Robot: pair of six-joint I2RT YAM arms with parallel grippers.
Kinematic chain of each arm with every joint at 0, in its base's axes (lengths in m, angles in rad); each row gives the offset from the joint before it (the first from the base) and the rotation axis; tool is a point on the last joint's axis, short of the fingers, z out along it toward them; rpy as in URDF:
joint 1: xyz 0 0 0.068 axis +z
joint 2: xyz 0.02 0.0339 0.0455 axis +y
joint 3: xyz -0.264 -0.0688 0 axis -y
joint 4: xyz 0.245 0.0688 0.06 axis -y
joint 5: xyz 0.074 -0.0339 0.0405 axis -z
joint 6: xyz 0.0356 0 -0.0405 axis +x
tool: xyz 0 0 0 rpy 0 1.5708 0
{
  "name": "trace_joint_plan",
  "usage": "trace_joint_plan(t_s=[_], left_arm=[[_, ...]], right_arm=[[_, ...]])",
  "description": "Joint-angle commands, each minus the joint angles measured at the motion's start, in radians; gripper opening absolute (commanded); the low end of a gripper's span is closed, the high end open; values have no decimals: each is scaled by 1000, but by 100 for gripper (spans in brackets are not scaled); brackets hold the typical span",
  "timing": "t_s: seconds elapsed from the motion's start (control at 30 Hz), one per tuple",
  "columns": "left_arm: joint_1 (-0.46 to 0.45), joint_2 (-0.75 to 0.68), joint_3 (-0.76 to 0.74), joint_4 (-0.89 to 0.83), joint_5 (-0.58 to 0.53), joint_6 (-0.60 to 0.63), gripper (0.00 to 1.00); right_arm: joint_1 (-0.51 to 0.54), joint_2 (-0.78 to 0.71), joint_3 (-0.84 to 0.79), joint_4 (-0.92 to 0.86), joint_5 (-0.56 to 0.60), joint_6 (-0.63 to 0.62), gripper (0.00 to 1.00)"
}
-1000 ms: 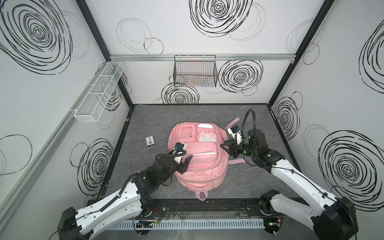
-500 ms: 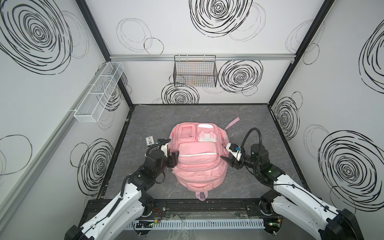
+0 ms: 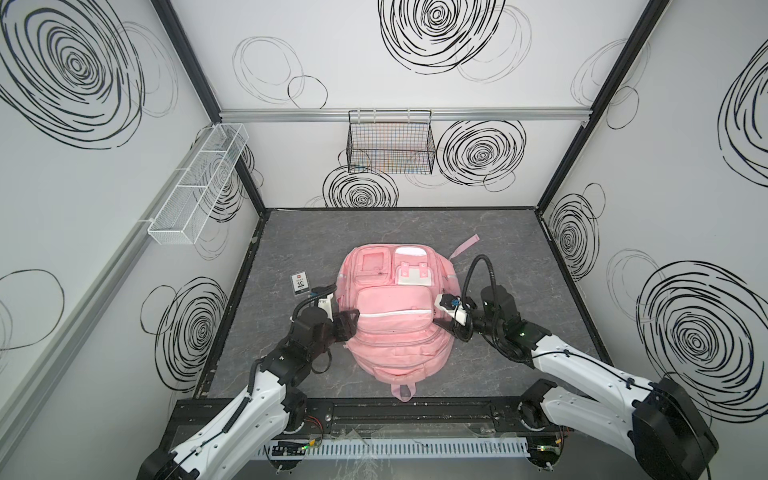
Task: Pack the student bag
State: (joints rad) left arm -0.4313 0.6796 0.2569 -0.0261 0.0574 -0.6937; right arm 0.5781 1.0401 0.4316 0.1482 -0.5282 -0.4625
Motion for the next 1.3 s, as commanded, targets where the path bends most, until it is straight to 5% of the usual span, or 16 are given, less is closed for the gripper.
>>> trace_joint_plan(t_s=[0.0, 0.43, 0.93, 1.27], left_arm=[[18, -3, -20, 49, 4, -42, 61], [66, 51, -37, 96, 21, -46, 58], [83, 66, -57, 130, 29, -59, 57], [84, 46, -53, 121, 24, -47, 56]], right_arm=[[6, 25, 23, 5, 12, -35, 53], [6, 140, 74, 20, -57, -84, 60], [6, 123, 129, -86, -169, -89, 14], [6, -6, 77, -53, -98, 3, 0]])
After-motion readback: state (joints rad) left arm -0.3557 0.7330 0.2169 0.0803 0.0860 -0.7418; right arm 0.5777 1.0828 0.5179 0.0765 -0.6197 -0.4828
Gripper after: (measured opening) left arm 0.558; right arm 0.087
